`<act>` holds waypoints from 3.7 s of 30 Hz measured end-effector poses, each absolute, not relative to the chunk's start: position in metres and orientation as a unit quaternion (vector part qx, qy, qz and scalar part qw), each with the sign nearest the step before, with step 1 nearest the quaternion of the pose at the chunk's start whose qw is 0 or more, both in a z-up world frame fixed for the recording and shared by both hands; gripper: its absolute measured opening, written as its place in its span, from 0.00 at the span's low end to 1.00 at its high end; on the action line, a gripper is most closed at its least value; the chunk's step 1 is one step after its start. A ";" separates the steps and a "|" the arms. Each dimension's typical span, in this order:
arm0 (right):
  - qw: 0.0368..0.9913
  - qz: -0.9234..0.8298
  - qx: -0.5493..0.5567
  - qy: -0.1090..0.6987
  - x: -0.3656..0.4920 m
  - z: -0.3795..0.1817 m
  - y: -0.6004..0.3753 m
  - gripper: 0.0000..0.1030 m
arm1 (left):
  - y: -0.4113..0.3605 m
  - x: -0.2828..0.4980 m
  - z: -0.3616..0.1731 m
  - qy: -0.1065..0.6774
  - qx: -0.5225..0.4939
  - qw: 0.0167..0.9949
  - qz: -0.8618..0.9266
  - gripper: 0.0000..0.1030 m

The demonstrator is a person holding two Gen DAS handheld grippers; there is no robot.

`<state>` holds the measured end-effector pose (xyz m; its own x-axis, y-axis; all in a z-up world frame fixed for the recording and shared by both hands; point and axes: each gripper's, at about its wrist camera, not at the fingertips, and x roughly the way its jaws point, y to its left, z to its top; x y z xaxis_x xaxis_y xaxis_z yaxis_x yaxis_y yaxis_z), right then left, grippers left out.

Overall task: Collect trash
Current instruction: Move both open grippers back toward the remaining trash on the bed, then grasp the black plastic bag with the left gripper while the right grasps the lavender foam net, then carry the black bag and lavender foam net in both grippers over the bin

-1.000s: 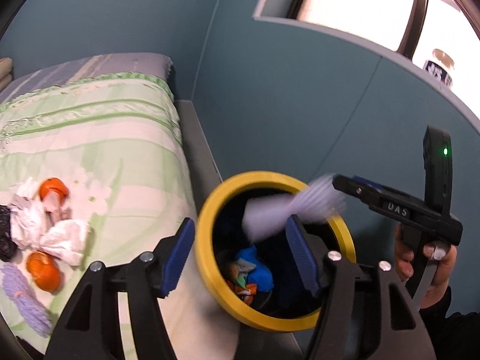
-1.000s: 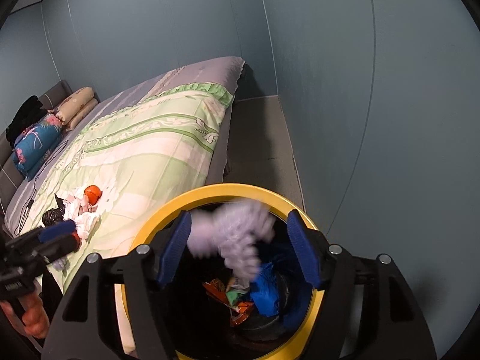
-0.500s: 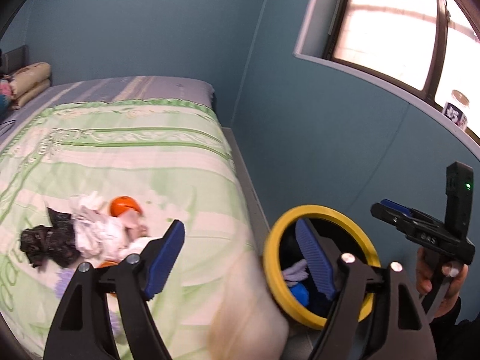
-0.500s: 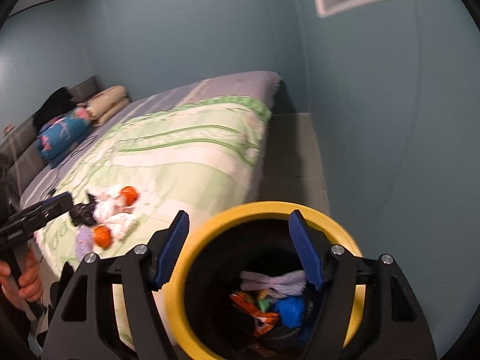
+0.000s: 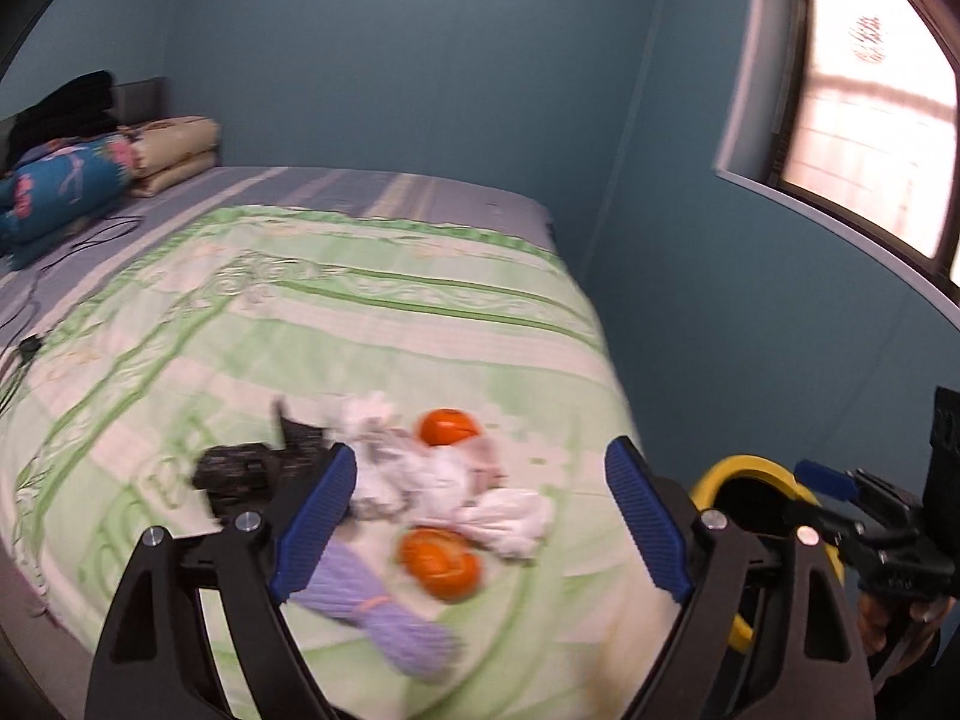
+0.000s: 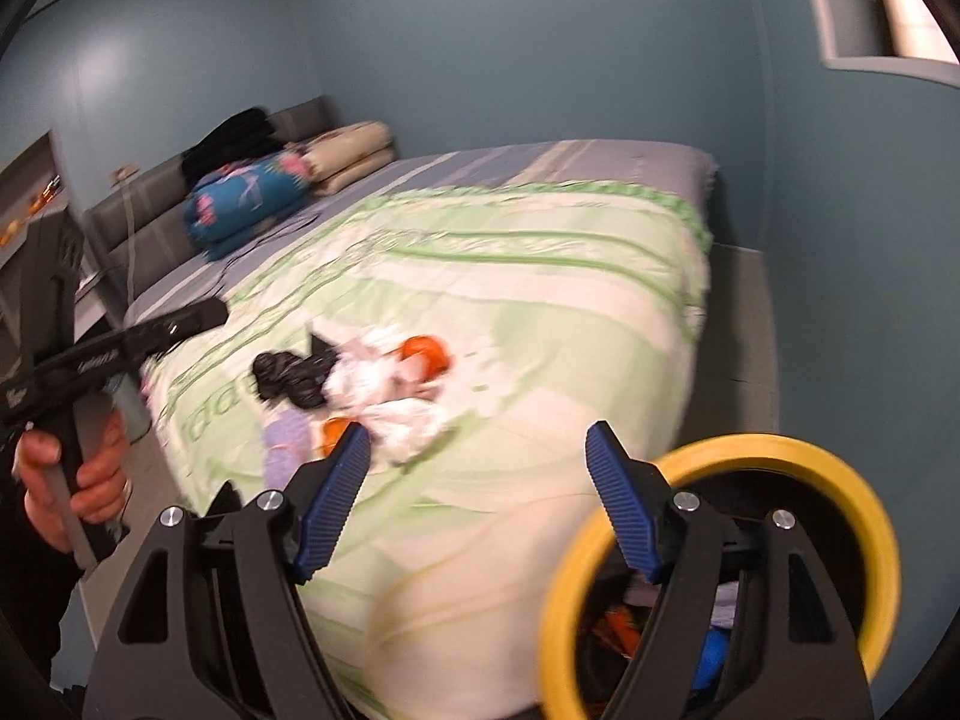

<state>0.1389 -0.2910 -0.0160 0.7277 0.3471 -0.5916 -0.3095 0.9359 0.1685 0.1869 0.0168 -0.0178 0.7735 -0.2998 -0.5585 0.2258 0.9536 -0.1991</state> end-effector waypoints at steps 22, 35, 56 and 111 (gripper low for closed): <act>0.859 0.314 -0.063 0.401 0.175 -0.103 -0.116 0.69 | 0.132 0.245 -0.123 0.378 -0.126 0.917 -0.036 0.82; 0.854 0.304 -0.092 0.413 0.197 -0.129 -0.090 0.69 | 0.169 0.293 -0.150 0.385 -0.196 0.902 -0.015 0.82; 0.852 0.295 -0.204 0.382 0.192 -0.145 -0.040 0.50 | 0.154 0.318 -0.186 0.398 -0.212 0.892 -0.032 0.41; 0.949 0.160 -0.005 0.273 0.103 0.020 -0.287 0.24 | 0.005 0.113 0.016 0.255 -0.085 0.950 -0.161 0.37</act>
